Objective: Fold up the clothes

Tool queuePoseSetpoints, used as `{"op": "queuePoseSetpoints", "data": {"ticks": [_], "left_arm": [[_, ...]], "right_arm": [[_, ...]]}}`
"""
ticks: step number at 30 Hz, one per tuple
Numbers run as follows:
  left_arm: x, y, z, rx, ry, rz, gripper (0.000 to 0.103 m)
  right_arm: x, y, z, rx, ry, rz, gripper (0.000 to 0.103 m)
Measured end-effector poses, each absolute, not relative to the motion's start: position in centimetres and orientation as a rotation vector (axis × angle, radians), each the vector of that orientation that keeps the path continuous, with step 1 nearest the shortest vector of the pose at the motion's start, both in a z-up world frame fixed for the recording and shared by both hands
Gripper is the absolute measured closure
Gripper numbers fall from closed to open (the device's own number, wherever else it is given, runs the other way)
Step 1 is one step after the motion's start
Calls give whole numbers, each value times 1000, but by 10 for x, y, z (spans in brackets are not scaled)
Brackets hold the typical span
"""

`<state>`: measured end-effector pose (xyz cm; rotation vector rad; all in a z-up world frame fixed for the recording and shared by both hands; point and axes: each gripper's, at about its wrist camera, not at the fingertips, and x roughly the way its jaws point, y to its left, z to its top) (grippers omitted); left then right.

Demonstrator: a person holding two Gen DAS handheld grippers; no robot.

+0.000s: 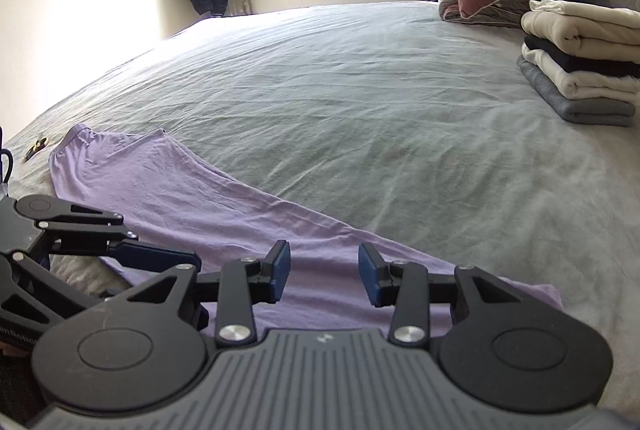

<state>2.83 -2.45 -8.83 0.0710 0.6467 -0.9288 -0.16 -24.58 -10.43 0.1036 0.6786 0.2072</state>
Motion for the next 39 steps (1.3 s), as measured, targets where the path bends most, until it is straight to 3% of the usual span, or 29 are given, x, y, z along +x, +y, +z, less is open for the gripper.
{"op": "queuePoseSetpoints", "data": {"ticks": [21,24,25,26,29,34,39], "left_arm": [[202,123,-113,77,700,-382,58],[207,123,-117,34,700,-398,64],[205,124,-118,17,681,-396,80],[203,125,-118,-1,663,-393,95],[198,127,-120,-52,607,-384,99],[192,131,-121,-118,522,-367,100],[206,115,-134,-22,602,-334,98]], "right_arm": [[75,-208,-112,-17,747,442,63],[79,-201,-118,-61,764,459,76],[79,-199,-119,-73,766,465,80],[78,-197,-120,-79,763,477,91],[73,-196,-119,-86,735,470,99],[60,-202,-112,-70,629,409,101],[72,-200,-130,-41,654,364,99]]}}
